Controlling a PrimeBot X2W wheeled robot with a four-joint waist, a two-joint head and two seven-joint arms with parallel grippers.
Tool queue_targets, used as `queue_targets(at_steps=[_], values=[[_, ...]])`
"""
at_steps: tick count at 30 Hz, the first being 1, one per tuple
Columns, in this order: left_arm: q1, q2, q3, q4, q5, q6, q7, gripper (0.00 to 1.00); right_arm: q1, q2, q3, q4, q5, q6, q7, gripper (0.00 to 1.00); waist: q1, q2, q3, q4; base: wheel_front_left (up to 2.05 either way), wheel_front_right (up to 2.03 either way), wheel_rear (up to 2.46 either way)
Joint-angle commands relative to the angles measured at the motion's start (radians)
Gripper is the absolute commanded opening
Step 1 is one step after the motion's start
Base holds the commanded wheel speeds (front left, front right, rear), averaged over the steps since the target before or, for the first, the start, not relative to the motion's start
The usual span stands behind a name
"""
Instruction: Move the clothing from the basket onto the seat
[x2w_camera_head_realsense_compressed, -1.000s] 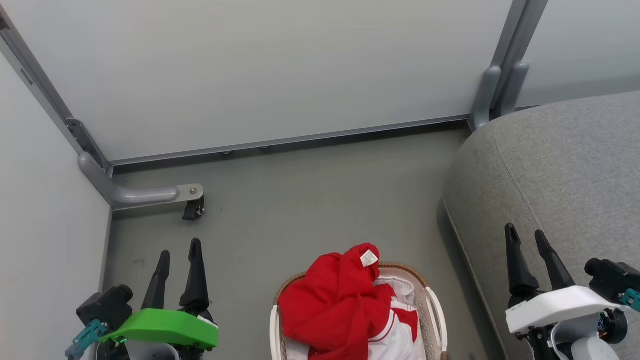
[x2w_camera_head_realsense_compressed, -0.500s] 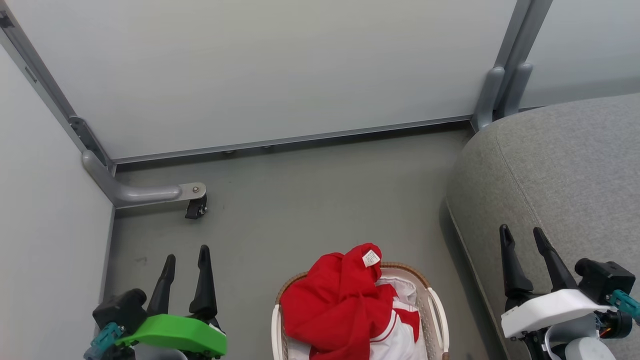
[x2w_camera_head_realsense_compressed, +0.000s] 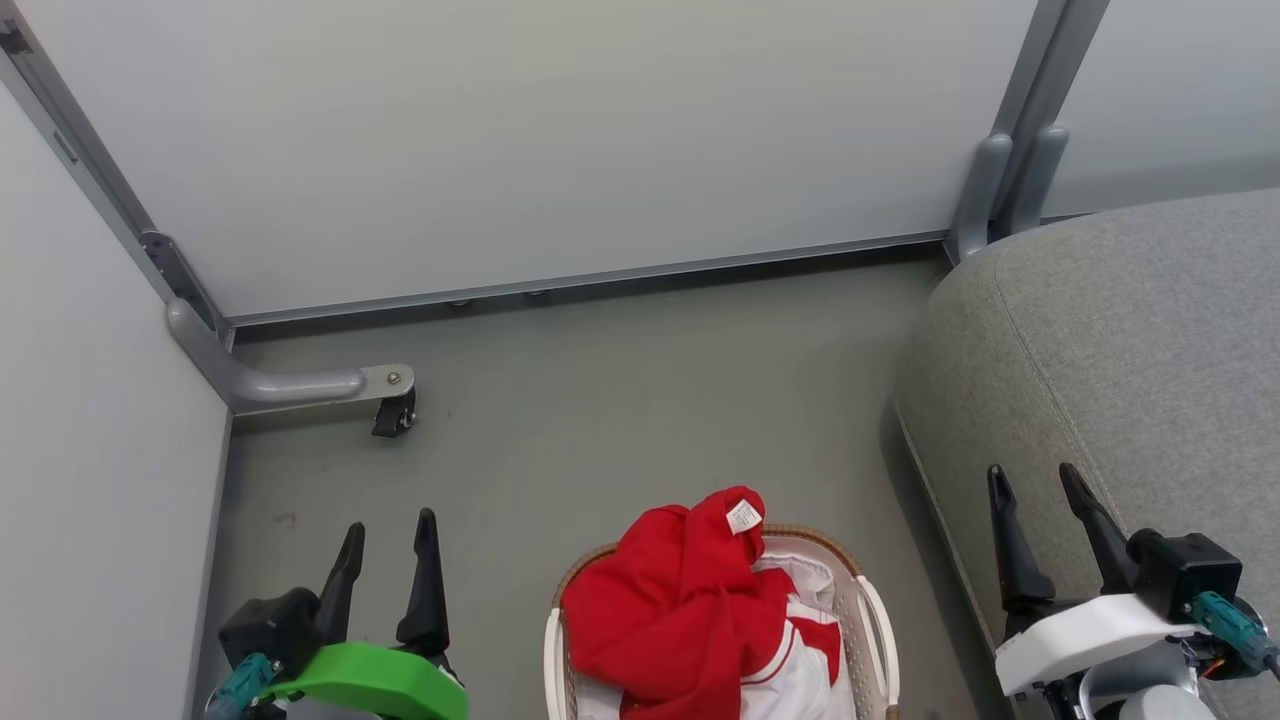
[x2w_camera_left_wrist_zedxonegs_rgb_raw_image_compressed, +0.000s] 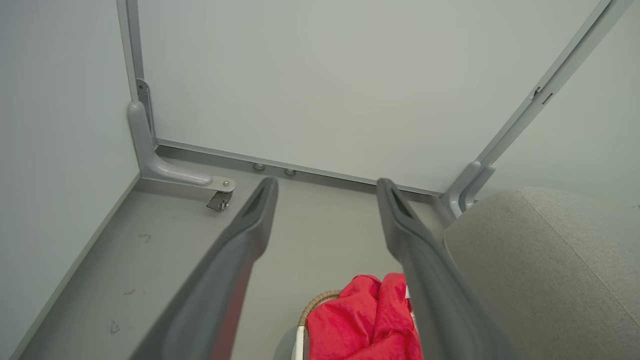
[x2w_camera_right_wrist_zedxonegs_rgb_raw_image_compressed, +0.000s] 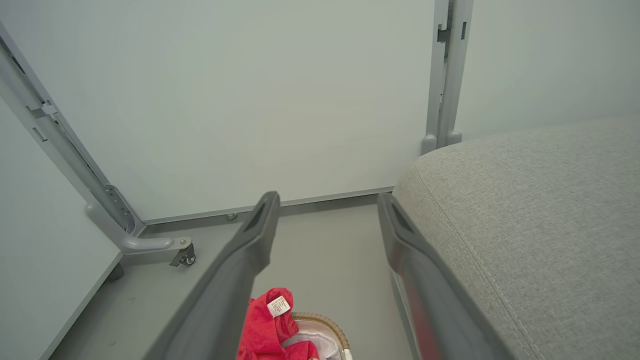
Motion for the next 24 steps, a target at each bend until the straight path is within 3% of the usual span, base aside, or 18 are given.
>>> queue_targets(at_steps=[1,24], values=[[0.003,0.006,-0.004,0.002,0.019,0.002,-0.009,1.0,0.005,-0.006,0.0,0.0,-0.026,0.0,-0.011,1.0,-0.0001,-0.0001,0.0,0.0,0.0,0.0,0.0],[0.02,0.007,-0.051,0.052,0.125,0.011,-0.043,1.0,0.029,-0.008,0.004,0.011,-0.177,0.0,-0.046,1.0,-0.0001,-0.0001,-0.011,0.009,0.0,0.0,0.0]])
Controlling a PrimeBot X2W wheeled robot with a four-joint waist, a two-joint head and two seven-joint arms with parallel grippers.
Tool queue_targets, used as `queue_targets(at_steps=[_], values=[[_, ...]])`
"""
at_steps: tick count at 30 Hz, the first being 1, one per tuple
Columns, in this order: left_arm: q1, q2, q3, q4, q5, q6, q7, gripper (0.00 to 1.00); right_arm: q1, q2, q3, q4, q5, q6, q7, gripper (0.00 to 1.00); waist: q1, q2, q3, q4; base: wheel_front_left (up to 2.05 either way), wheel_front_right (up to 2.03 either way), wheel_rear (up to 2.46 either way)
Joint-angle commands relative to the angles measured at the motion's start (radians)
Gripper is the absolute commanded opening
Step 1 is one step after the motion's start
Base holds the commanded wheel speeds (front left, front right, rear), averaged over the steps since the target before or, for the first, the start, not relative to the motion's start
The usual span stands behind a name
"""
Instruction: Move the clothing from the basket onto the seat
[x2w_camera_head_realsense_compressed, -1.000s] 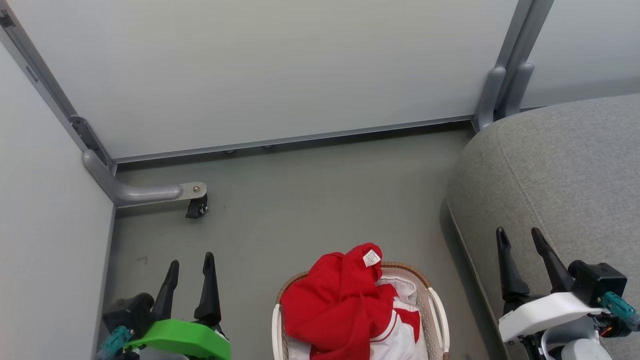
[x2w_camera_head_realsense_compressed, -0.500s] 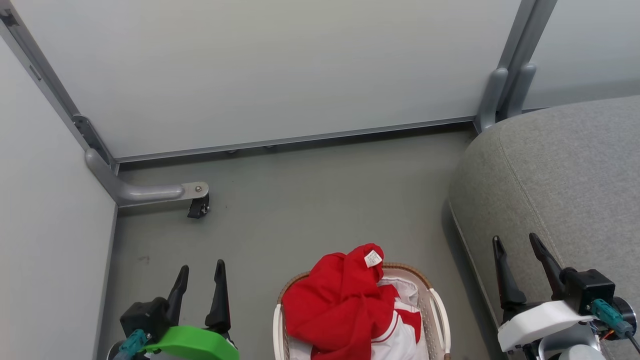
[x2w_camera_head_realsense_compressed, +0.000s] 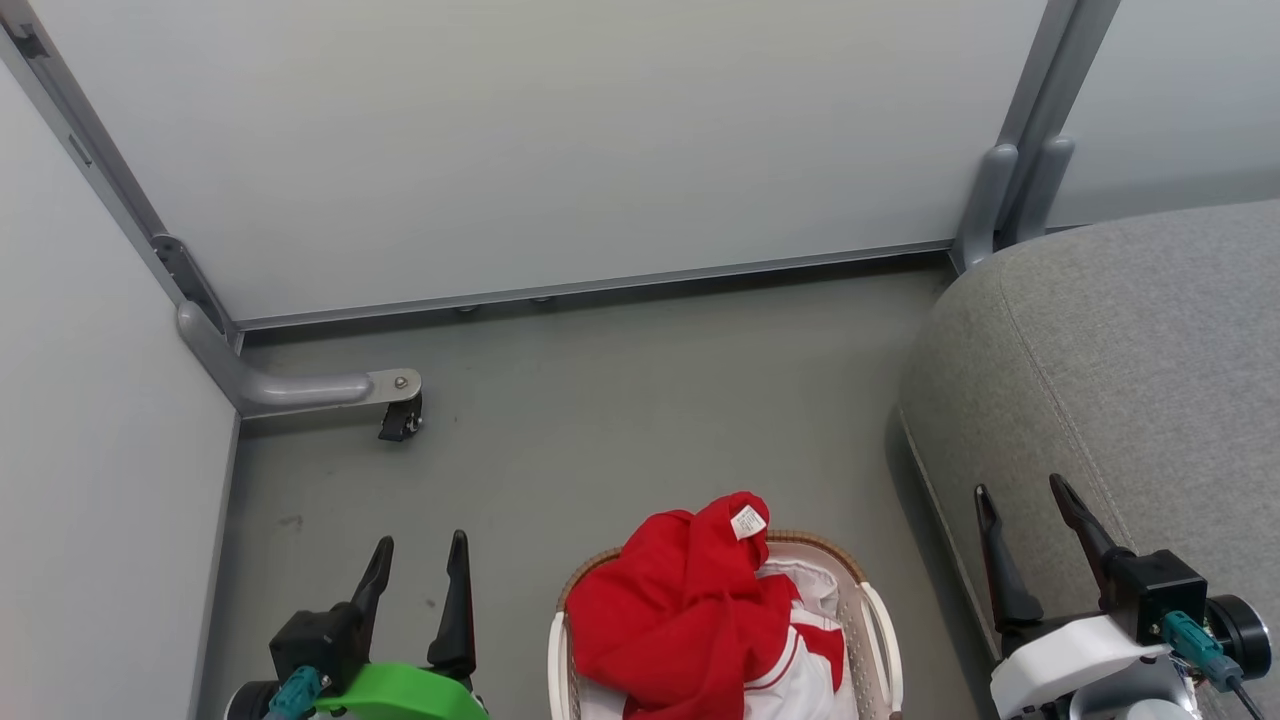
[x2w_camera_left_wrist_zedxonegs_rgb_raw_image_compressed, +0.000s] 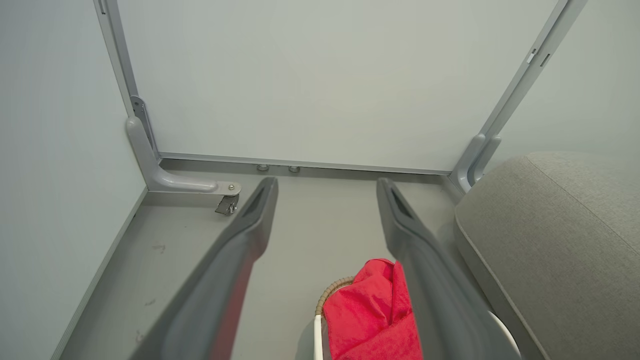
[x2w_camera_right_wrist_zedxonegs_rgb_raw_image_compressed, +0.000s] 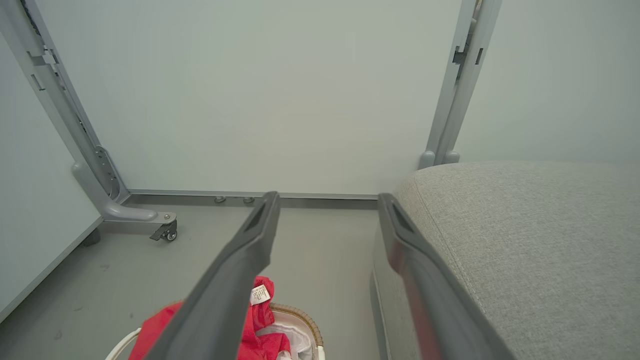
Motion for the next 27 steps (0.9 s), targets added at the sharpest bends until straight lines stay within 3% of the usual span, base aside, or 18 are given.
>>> queue_targets(at_steps=[1,27], values=[[0.018,0.006,-0.001,0.001,0.003,0.003,-0.001,1.0,0.012,-0.006,-0.001,0.001,-0.009,0.0,-0.005,1.0,0.0,0.0,0.0,0.0,0.0,0.0,0.0],[0.004,0.006,-0.008,0.014,0.007,-0.003,0.0,1.0,0.01,-0.006,-0.006,-0.003,-0.008,0.0,-0.005,1.0,0.0,0.0,0.006,-0.002,0.0,0.0,0.0]])
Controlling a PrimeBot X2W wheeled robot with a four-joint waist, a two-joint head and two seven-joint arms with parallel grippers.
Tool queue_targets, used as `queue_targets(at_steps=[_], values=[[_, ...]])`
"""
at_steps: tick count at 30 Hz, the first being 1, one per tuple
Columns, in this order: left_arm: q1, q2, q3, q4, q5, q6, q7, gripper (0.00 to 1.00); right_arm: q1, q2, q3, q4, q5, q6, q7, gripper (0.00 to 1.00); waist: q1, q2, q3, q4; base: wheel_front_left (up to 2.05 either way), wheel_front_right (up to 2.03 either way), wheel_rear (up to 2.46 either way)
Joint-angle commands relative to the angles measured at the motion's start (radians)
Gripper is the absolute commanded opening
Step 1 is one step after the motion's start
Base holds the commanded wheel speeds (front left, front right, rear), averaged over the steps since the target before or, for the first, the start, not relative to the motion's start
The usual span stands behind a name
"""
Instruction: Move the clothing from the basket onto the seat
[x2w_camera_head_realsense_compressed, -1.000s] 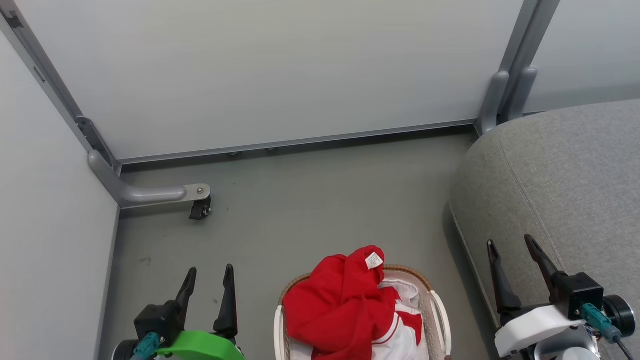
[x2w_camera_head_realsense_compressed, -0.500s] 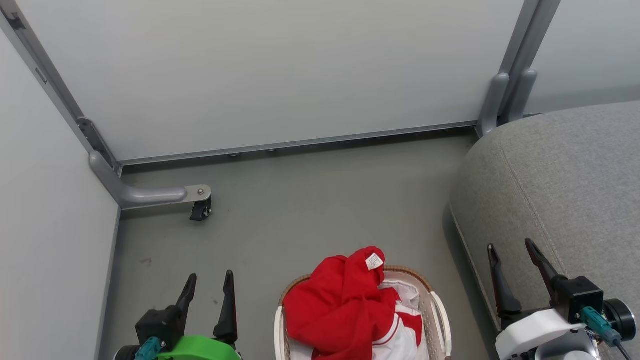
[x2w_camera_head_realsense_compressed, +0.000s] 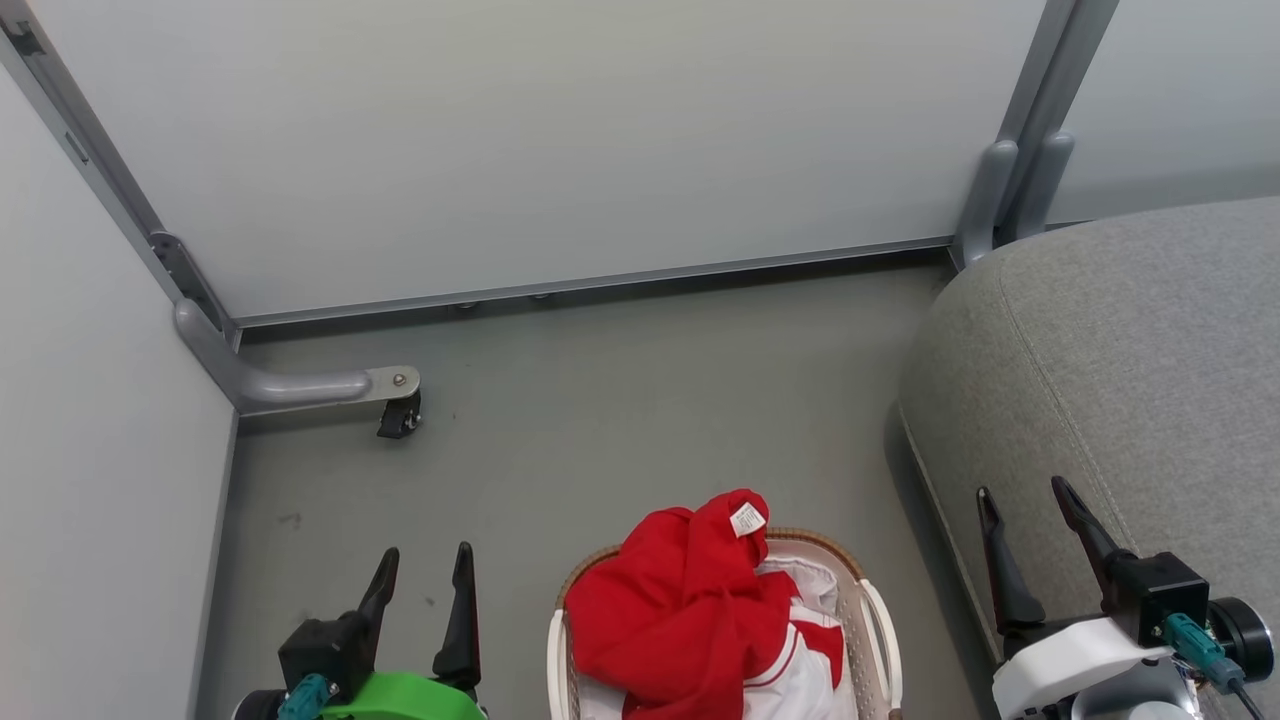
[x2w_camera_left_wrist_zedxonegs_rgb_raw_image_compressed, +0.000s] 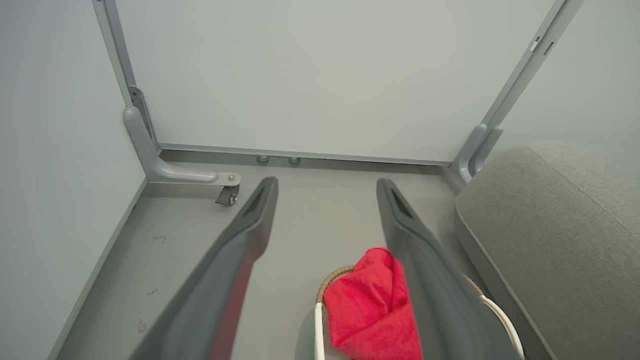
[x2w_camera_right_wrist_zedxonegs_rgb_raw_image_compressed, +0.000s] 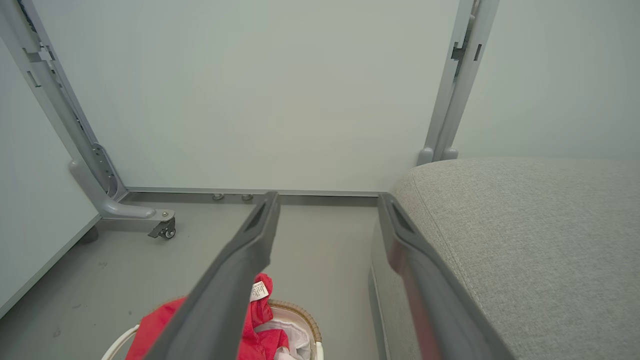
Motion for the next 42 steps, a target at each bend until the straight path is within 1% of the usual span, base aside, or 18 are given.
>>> queue_targets(at_steps=[1,4,10,15,21,26,33,34,39,42], values=[[-0.008,0.006,-0.007,0.004,0.012,-0.006,-0.001,1.0,0.002,-0.006,-0.001,-0.003,-0.007,0.0,-0.005,1.0,0.0,0.0,0.004,-0.002,0.0,0.0,0.0],[-0.023,0.006,-0.017,0.006,0.033,-0.008,-0.001,1.0,-0.007,-0.006,0.004,-0.007,-0.009,0.0,-0.005,1.0,0.0,0.0,0.015,-0.009,0.0,0.0,0.0],[-0.071,0.005,-0.038,0.01,0.06,-0.014,-0.001,1.0,-0.044,-0.005,0.017,-0.024,-0.019,0.0,-0.005,1.0,0.0,0.0,0.082,-0.039,0.0,0.0,0.0],[-0.145,0.005,-0.077,0.034,0.073,-0.025,0.0,1.0,-0.093,-0.005,0.027,-0.042,-0.021,0.0,-0.005,1.0,0.0,0.0,0.174,-0.081,0.0,0.0,0.0],[-0.258,0.006,-0.143,0.093,0.079,-0.031,0.0,1.0,-0.172,-0.005,0.043,-0.059,-0.02,0.0,-0.005,1.0,0.0,0.0,0.313,-0.139,0.0,0.0,0.0],[-0.349,0.006,-0.204,0.192,0.102,-0.036,0.0,1.0,-0.238,-0.005,0.047,-0.068,0.0,0.0,-0.005,1.0,0.0,0.0,0.425,-0.189,0.0,0.0,0.0],[-0.446,0.006,-0.293,0.349,0.133,-0.048,0.0,1.0,-0.306,-0.004,0.043,-0.088,0.042,0.0,-0.005,1.0,0.0,0.0,0.55,-0.256,0.0,0.0,0.0],[-0.479,0.007,-0.327,0.409,0.12,-0.052,0.0,1.0,-0.335,-0.004,0.049,-0.1,0.061,0.0,-0.005,1.0,0.0,0.0,0.607,-0.288,0.0,0.0,0.0],[-0.505,0.007,-0.364,0.471,0.114,-0.054,0.0,1.0,-0.371,-0.004,0.047,-0.108,0.085,0.0,-0.005,1.0,0.0,0.0,0.664,-0.318,0.0,0.0,0.0],[-0.523,0.007,-0.371,0.502,0.117,-0.056,0.0,1.0,-0.389,-0.004,0.05,-0.114,0.096,0.0,-0.005,1.0,0.0,0.0,0.689,-0.331,0.0,0.0,0.0]])
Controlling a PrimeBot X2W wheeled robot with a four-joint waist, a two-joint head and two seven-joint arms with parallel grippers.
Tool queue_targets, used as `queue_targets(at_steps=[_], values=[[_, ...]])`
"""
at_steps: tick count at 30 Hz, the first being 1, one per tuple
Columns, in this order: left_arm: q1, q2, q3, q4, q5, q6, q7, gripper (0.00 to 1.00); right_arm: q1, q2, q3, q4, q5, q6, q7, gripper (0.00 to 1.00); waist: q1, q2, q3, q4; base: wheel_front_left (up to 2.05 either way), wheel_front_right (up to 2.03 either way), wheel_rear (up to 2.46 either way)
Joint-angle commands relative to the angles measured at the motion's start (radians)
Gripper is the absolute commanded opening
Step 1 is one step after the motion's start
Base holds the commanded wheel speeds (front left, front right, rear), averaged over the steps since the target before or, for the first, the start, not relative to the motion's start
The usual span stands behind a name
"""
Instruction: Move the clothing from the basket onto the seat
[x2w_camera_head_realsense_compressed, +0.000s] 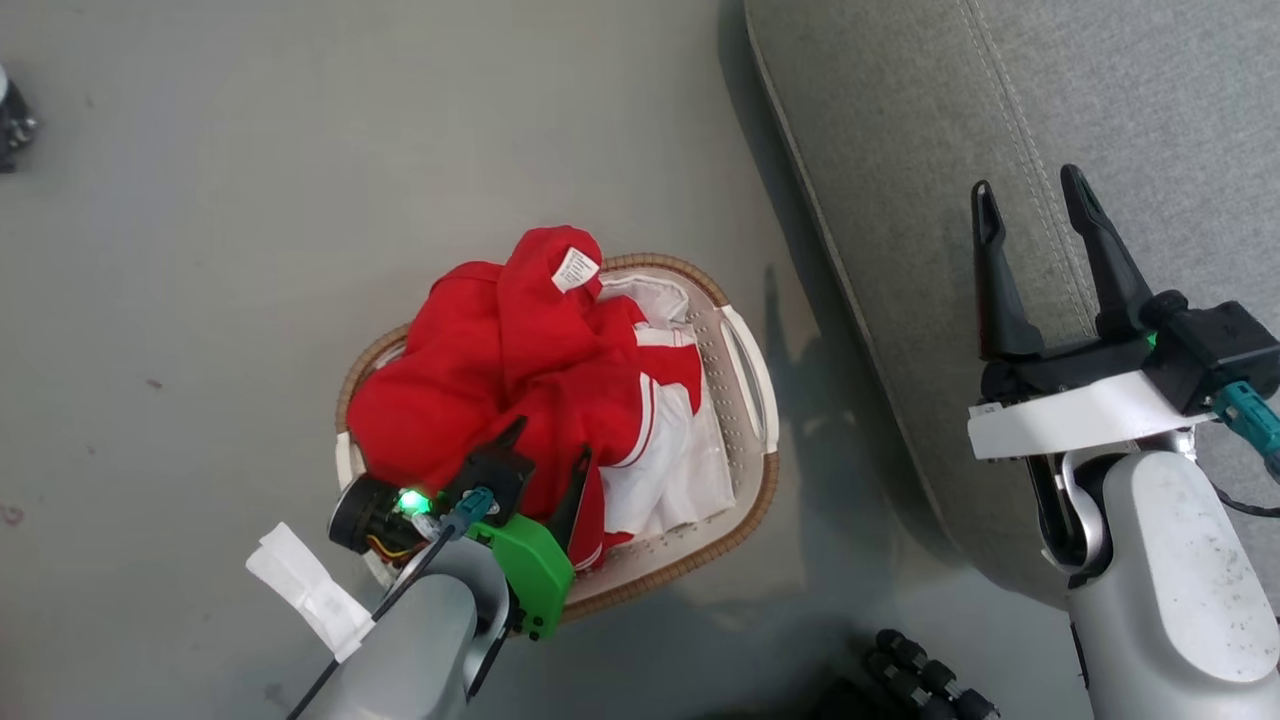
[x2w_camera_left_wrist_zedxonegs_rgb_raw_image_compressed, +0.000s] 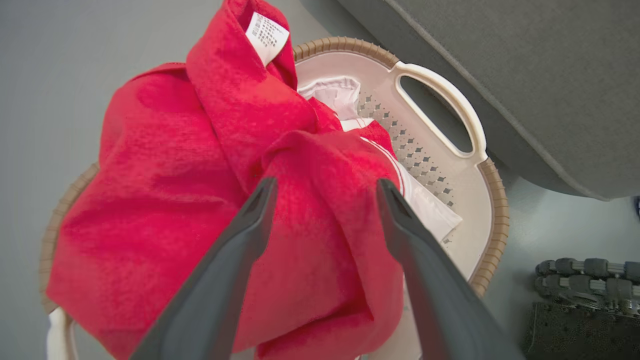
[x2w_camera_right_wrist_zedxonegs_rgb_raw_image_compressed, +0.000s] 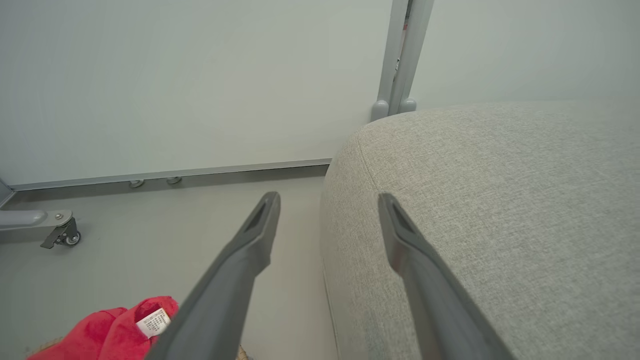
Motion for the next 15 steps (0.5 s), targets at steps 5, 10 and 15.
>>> queue_targets(at_steps=[5,10,15], values=[[-0.045,0.008,-0.002,0.054,0.001,-0.005,0.0,1.0,-0.041,-0.002,0.009,-0.015,0.021,-0.001,-0.005,1.0,-0.0002,-0.0001,0.105,-0.081,0.0,0.0,0.0],[-0.064,0.008,-0.004,0.112,-0.013,-0.007,0.001,1.0,-0.057,-0.002,0.025,-0.023,0.034,-0.001,-0.005,1.0,-0.0002,-0.0001,0.126,-0.097,0.0,0.0,0.0],[-0.088,0.008,-0.018,0.184,-0.02,-0.006,0.0,0.48,-0.057,-0.002,0.038,-0.024,0.038,-0.001,-0.005,1.0,-0.0002,-0.0001,0.13,-0.102,0.0,0.0,0.0]])
